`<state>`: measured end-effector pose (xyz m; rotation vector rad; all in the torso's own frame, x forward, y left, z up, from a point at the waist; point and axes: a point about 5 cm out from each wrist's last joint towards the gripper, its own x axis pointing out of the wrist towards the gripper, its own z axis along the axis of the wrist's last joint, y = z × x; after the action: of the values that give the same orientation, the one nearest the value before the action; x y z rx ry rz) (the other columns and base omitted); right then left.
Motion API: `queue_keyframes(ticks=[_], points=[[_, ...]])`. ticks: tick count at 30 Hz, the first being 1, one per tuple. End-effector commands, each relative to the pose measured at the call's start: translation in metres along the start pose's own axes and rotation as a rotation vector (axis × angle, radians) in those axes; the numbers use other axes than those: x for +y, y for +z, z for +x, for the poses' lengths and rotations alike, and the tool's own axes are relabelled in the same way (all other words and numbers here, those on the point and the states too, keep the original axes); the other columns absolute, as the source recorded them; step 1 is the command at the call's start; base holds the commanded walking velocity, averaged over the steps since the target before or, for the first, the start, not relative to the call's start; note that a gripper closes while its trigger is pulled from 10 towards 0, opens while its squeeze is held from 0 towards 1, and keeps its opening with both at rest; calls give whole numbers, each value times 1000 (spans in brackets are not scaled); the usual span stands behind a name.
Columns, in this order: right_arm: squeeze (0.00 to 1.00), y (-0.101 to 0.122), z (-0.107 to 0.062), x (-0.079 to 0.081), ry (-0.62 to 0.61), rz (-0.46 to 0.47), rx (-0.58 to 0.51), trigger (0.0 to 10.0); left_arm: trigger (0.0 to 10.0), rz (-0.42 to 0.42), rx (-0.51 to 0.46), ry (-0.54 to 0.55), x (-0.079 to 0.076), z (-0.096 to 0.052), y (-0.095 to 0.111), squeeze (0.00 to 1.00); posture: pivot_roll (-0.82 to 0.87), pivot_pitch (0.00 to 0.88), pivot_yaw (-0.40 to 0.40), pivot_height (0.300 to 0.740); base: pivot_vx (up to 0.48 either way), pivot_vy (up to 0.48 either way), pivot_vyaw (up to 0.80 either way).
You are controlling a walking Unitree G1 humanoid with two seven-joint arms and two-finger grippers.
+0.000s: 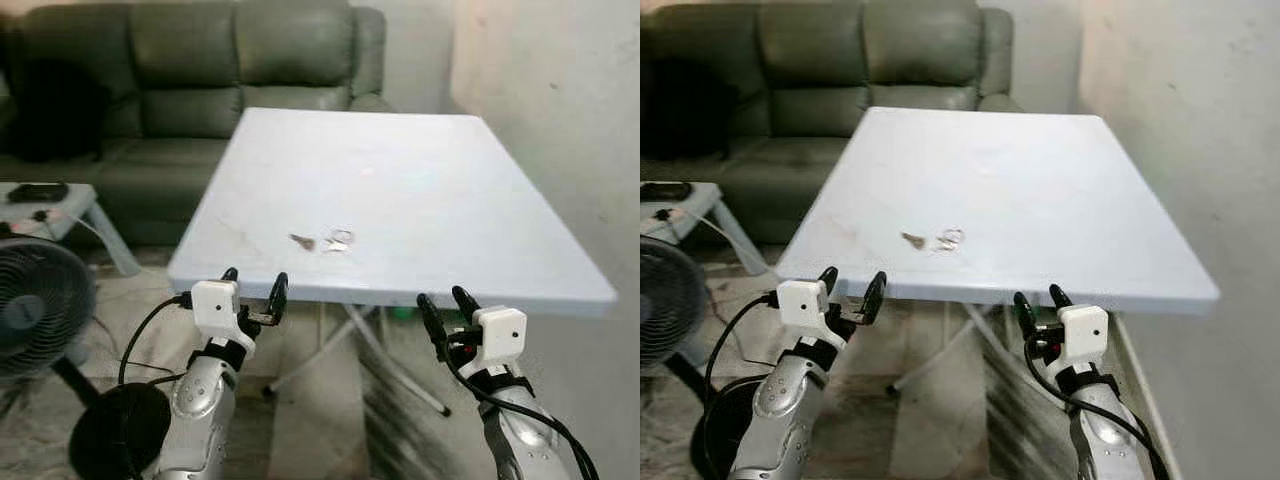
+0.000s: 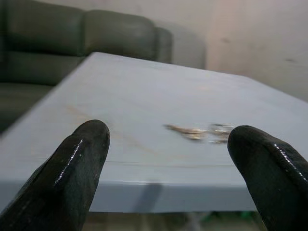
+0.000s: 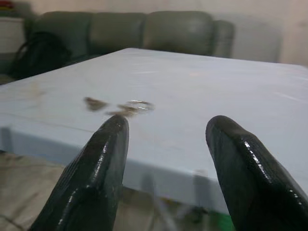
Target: Hang keys on a hook
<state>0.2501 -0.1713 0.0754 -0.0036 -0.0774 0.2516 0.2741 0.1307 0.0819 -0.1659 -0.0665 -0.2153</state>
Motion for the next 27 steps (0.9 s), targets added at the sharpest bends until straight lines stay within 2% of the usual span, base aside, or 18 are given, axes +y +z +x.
queue_keyframes(ticks=[1, 5, 8, 19, 24, 27], points=[[0, 4, 3, 5, 31, -21, -14, 10000, 10000, 7, -12, 23, 5, 0, 4, 0, 7, 0, -4, 740, 319, 356, 0], [0, 3, 4, 7, 47, -43, -7, 10000, 10000, 7, -12, 23, 4, -1, 4, 0, 8, 0, -6, 740, 317, 356, 400], [0, 2, 3, 8, 48, -12, -1, 10000, 10000, 5, -11, 24, 4, -1, 3, 0, 7, 0, -7, 740, 325, 354, 783], [0, 3, 3, 6, 37, -2, -4, 10000, 10000, 18, -6, 31, 4, -2, 3, 0, 9, 0, -10, 740, 344, 330, 0], [0, 0, 4, 8, 31, 3, 18, 10000, 10000, 33, 11, 31, 3, -2, 1, 0, 10, 0, -9, 740, 410, 0, 0], [0, -1, 3, 9, 31, 3, 23, 10000, 10000, 41, 9, 28, 3, -4, 0, 0, 13, 0, -9, 740, 0, 0, 0]])
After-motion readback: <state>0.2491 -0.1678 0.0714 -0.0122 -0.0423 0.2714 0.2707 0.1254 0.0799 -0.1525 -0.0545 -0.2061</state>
